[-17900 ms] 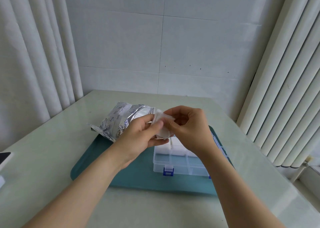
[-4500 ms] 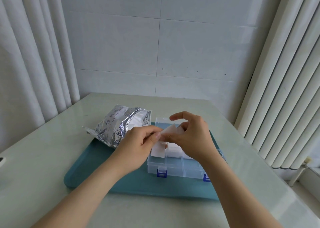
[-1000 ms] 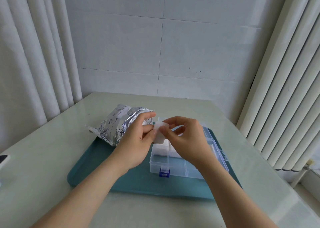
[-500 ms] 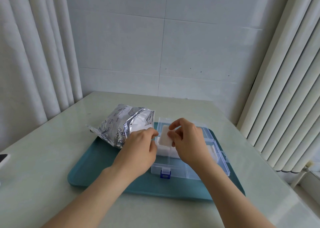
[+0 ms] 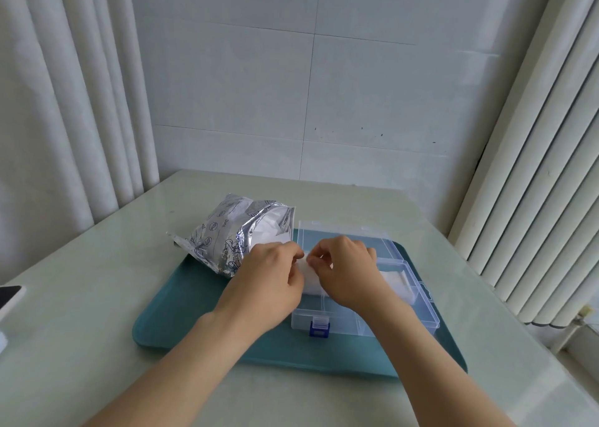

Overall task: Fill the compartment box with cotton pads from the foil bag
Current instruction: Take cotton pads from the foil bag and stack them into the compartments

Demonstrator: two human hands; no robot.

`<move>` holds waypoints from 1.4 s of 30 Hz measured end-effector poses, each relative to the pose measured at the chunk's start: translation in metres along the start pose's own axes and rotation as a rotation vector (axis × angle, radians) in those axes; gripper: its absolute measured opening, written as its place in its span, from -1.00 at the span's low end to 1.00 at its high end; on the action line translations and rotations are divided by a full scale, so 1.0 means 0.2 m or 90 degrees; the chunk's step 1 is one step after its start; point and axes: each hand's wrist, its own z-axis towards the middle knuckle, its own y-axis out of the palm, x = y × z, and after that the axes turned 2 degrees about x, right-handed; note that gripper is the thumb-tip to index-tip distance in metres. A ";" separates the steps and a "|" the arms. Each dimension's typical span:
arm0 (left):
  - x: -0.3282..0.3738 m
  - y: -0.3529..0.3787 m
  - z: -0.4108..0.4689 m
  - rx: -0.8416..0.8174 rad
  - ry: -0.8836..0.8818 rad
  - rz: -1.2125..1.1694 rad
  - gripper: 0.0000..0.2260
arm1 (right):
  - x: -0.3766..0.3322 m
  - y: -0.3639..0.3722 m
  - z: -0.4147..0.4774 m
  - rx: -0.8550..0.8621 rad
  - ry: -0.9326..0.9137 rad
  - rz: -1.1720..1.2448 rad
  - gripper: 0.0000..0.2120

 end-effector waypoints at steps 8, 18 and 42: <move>-0.15 -0.04 0.07 0.231 0.013 0.089 -0.63 | -0.02 -0.01 -0.03 0.020 -0.050 -0.078 -0.69; -0.27 -0.03 0.10 0.149 -0.171 0.033 -0.53 | -0.16 0.00 0.00 0.017 -0.107 0.121 -0.68; -0.29 -0.03 0.11 0.200 -0.190 -0.045 -0.70 | -0.39 0.16 0.21 0.120 -0.022 0.241 -0.84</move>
